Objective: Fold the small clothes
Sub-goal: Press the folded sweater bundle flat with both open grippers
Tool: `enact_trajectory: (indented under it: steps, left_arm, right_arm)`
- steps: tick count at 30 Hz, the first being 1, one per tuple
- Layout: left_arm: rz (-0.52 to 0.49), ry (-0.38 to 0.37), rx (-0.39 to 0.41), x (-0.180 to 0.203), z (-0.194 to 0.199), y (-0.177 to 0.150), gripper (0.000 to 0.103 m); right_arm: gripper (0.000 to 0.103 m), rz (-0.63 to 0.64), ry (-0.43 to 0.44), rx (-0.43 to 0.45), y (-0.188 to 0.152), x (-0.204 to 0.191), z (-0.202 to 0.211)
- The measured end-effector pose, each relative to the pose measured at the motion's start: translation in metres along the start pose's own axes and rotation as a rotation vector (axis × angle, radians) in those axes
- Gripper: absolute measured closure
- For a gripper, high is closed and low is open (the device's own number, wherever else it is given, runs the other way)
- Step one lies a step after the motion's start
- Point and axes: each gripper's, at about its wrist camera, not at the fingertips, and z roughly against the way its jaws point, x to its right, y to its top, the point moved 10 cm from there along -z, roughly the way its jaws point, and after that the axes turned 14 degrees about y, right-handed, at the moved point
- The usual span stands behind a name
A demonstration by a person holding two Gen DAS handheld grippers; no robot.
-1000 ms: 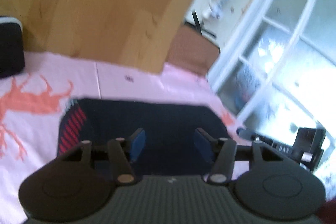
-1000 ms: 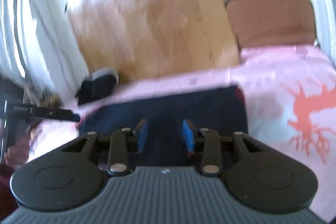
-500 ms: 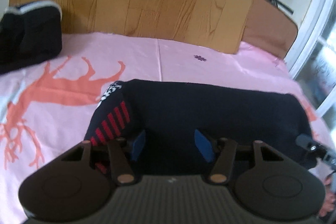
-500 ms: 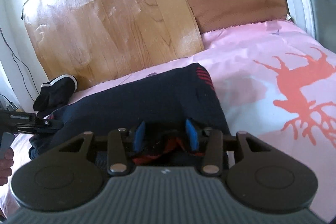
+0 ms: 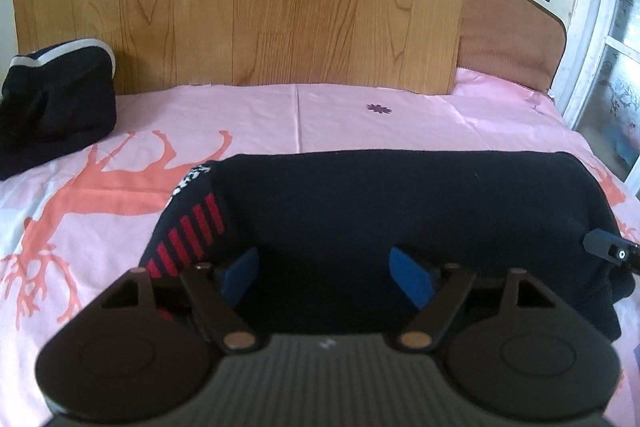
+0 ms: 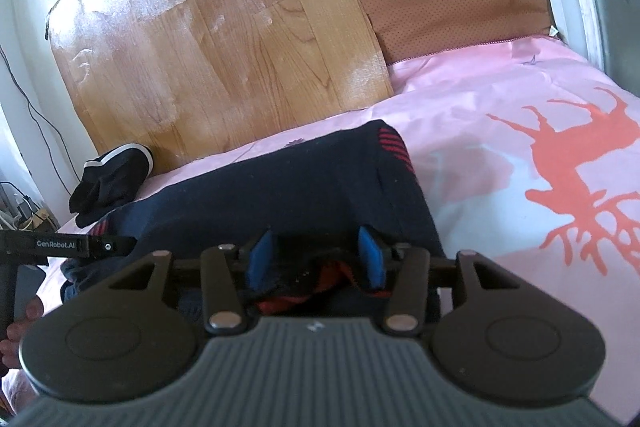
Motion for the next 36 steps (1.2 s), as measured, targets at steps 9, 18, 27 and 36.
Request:
enact_trajectory:
  steps: [9, 18, 27, 36]
  left_arm:
    - [-0.028, -0.004, 0.046, 0.005, 0.002, -0.004, 0.017]
    - [-0.041, -0.019, 0.081, 0.007, 0.003, -0.006, 0.012]
    - [-0.038, -0.038, 0.09, 0.006, 0.004, -0.007, 0.01]
    - [-0.044, -0.053, 0.089, 0.008, 0.004, -0.007, 0.004]
  right_arm:
    - [0.051, 0.013, -0.011, -0.005, 0.0, -0.001, 0.0]
    - [0.049, 0.044, -0.042, -0.018, -0.001, -0.005, -0.002]
    - [0.039, 0.1, -0.079, -0.042, -0.003, -0.012, -0.008]
    - [0.037, 0.087, -0.085, -0.035, -0.004, -0.012, -0.008]
